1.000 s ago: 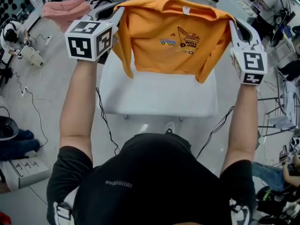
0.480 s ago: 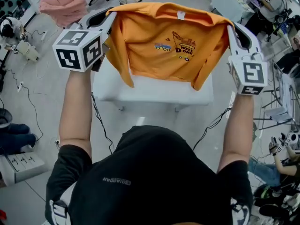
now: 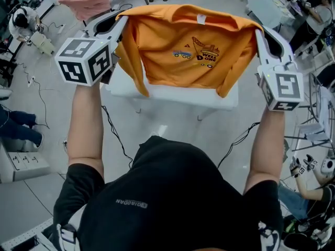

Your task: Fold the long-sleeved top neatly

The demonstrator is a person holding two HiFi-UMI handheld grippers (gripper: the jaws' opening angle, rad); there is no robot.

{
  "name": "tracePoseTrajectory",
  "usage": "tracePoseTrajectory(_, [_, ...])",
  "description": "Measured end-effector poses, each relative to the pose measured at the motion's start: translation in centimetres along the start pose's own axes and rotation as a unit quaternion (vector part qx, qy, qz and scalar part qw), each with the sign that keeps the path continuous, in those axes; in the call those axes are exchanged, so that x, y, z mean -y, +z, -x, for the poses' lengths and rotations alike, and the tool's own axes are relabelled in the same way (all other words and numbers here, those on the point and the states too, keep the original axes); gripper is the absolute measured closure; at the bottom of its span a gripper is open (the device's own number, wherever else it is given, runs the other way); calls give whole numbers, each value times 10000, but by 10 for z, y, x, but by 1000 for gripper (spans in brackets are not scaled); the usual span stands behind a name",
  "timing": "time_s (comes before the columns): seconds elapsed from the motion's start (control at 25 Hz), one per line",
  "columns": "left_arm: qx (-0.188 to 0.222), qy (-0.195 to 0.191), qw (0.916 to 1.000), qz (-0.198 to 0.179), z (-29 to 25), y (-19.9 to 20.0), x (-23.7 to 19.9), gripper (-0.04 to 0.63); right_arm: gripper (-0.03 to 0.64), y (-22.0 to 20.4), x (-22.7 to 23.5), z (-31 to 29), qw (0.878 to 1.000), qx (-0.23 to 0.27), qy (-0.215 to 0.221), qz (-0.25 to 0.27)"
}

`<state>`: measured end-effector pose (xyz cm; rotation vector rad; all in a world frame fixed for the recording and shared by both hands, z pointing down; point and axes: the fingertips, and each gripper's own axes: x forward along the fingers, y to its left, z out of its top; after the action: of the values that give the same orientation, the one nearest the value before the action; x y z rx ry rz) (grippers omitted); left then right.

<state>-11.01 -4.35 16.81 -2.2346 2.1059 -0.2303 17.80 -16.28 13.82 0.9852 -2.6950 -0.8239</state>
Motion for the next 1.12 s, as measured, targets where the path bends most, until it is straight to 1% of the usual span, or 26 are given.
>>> tracePoseTrajectory(0.2, [-75,118,9999,-19,13,10,4,558,594,10,1,7,9999,61,144,-39])
tracePoseTrajectory(0.36, [-185,127,9997,44,11,12,1,558,594,14,5,0,9996,-11,243,-123])
tracePoseTrajectory(0.44, [-254,113,9996,54,7,10,0,558,594,8,5,-4,9994,-108,282,-185])
tracePoseTrajectory(0.56, [-393,91,9991,102,-8,-6,0,558,594,-16,1,-13,9985,-309,358,-266])
tracePoseTrajectory(0.68, [-719,48,9970,286,-36,-41,-9,558,594,-55,-9,-39,9963,-637,464,-354])
tracePoseTrajectory(0.8, [-1080,-53,9928,519,-66,-89,-25,558,594,-101,-27,-72,9917,-1034,526,-556])
tracePoseTrajectory(0.92, [-1337,-184,9887,655,-90,-138,-47,558,594,-136,-52,-107,9865,-1381,470,-739])
tracePoseTrajectory(1.12, [-1766,-508,9785,942,-105,-216,-76,558,594,-178,-107,-142,9767,-1974,339,-766])
